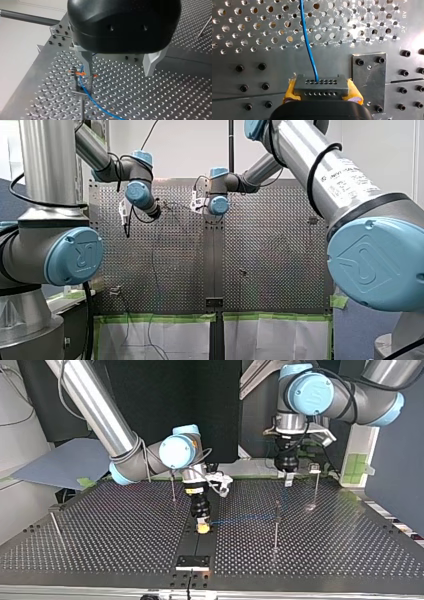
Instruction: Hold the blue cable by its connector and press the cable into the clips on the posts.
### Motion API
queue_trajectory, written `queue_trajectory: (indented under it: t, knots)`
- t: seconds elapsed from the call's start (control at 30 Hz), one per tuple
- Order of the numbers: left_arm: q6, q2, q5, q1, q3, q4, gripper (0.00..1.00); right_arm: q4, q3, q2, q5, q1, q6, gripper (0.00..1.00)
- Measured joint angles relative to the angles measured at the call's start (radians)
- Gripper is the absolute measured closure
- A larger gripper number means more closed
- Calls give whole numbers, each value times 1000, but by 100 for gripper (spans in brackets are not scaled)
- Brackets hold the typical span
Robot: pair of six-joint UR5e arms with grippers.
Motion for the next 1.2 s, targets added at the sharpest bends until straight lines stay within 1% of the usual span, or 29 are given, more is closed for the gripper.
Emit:
queue_trajectory:
  t: [0.17, 0.33, 0.57, 0.77, 1.03, 1.2]
  knots:
    - [3, 0, 0, -2, 31, -6, 0, -1, 0, 0, 0, 0, 0, 100]
    - [-3, 0, 0, -3, 62, -29, 0, -1, 0, 0, 0, 0, 0, 100]
    - [-14, -4, -1, -1, 71, -50, 0, -1, 0, 1, 0, 0, 0, 100]
    - [-5, -17, 0, 0, 75, -48, 0, 0, 0, 1, 0, 0, 0, 100]
    - [0, -18, -4, -3, 111, -53, 0, -1, 0, 1, 0, 0, 0, 100]
    - [-3, -18, -6, -3, 119, -58, 0, -1, 0, 1, 0, 0, 0, 100]
